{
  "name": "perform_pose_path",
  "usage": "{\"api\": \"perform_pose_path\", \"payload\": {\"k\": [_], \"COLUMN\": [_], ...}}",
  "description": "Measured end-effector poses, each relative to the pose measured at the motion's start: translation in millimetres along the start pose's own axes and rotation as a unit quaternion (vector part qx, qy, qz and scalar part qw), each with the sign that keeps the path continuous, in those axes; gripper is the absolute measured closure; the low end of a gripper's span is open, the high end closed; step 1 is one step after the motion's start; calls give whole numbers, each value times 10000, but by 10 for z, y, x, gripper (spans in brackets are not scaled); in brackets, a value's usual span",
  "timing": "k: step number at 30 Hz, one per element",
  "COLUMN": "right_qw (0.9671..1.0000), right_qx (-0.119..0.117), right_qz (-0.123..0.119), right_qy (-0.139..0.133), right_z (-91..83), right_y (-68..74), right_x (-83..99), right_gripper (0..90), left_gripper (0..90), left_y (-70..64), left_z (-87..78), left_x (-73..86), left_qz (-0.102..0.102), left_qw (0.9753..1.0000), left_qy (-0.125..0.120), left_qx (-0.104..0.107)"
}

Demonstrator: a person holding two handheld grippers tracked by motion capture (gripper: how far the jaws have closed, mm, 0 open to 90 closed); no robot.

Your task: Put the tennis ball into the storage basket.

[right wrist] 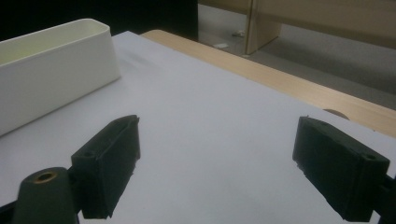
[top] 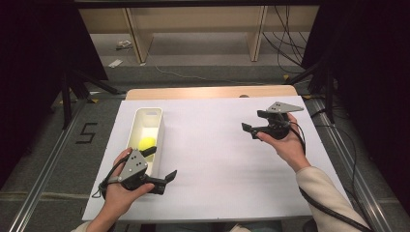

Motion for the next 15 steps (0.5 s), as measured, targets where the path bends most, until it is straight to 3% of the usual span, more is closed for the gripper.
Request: {"api": "perform_pose_path", "payload": {"k": [15], "right_qw": [9999], "right_qx": [92], "right_qz": [89], "right_qy": [19], "right_z": [-165], "right_y": [-35], "right_x": [166], "right_gripper": [155], "left_gripper": [0], "left_y": [5], "left_z": [-4], "left_x": [-2], "left_qz": [-27], "left_qw": [10000], "left_qy": [-9], "left_qx": [-15]}}
Point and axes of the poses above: each handheld gripper's, and its own axes: z roughly forward along the jaws, x roughly out of its underside, y roughly to its left, the point moved 10 cm from there along z, roughly forward along the jaws, and after that the axes turned 6 degrees about -z, right-handed, at the moved point
